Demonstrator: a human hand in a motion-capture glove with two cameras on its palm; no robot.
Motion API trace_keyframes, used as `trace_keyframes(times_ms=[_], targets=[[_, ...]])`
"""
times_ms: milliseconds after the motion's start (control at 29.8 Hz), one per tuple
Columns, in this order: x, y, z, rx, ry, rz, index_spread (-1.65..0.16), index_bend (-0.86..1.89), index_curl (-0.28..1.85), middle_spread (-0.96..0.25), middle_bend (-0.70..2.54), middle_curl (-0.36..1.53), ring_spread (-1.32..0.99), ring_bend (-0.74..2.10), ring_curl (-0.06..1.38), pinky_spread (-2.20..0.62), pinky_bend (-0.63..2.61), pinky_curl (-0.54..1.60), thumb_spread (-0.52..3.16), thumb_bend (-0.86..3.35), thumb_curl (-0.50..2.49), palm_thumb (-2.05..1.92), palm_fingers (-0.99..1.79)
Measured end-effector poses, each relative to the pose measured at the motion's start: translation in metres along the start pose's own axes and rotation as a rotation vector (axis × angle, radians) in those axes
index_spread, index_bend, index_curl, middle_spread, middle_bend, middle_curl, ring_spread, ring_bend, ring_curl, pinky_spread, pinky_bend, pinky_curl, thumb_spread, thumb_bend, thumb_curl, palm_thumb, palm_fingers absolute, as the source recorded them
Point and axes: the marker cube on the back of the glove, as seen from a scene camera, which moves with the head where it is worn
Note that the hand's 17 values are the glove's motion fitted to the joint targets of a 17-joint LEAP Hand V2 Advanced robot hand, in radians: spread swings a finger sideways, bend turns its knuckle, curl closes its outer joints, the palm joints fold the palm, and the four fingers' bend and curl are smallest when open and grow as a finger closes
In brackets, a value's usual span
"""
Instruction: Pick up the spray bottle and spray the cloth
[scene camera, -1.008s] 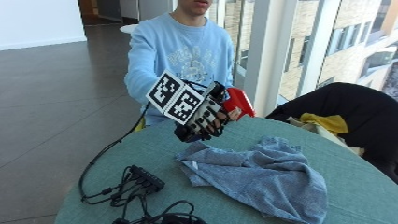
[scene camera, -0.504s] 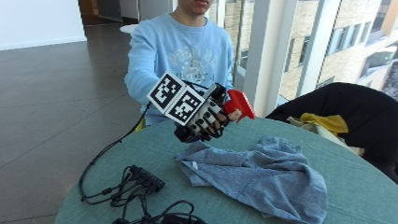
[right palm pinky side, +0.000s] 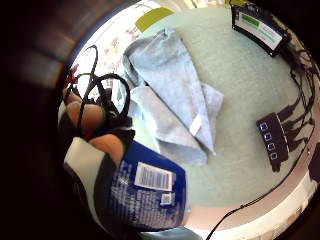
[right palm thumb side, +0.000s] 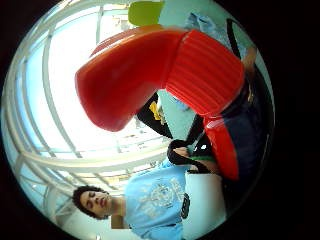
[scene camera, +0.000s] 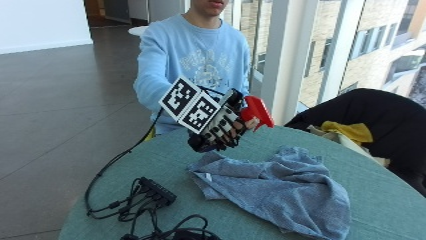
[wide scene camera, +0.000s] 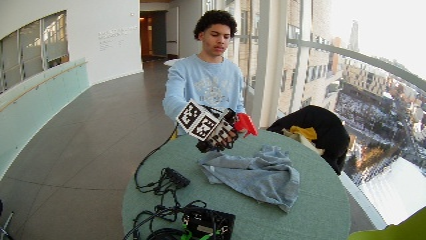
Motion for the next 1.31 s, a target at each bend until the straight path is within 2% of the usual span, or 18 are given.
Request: trace_keyframes(times_ms=[336,638,941,1142,1310], targets=[[-0.011,0.003,0.011,0.001,-0.034,-0.057,-0.17,0.13,0.38,-0.07,0.39,0.49,0.00,0.62,0.40,0.13,0.31,0.38,0.73,-0.03,0.66,0.89,1.19],[-0.079,0.016,0.047,0.063,-0.237,-0.341,-0.17,0.14,0.38,-0.07,0.38,0.48,0.00,0.62,0.40,0.13,0.30,0.37,0.73,-0.03,0.66,0.89,1.17],[-0.145,0.016,0.138,-0.008,-0.396,-0.608,-0.17,0.14,0.39,-0.08,0.37,0.48,0.00,0.60,0.39,0.12,0.29,0.37,0.73,-0.03,0.67,0.89,1.17],[-0.168,0.006,0.204,-0.096,-0.464,-0.673,-0.18,0.14,0.39,-0.09,0.36,0.48,-0.01,0.59,0.39,0.10,0.29,0.37,0.74,-0.02,0.67,0.89,1.15],[-0.175,-0.004,0.253,-0.106,-0.509,-0.706,-0.20,0.15,0.40,-0.10,0.36,0.48,-0.03,0.55,0.38,0.09,0.25,0.36,0.76,-0.02,0.66,0.90,1.09]])
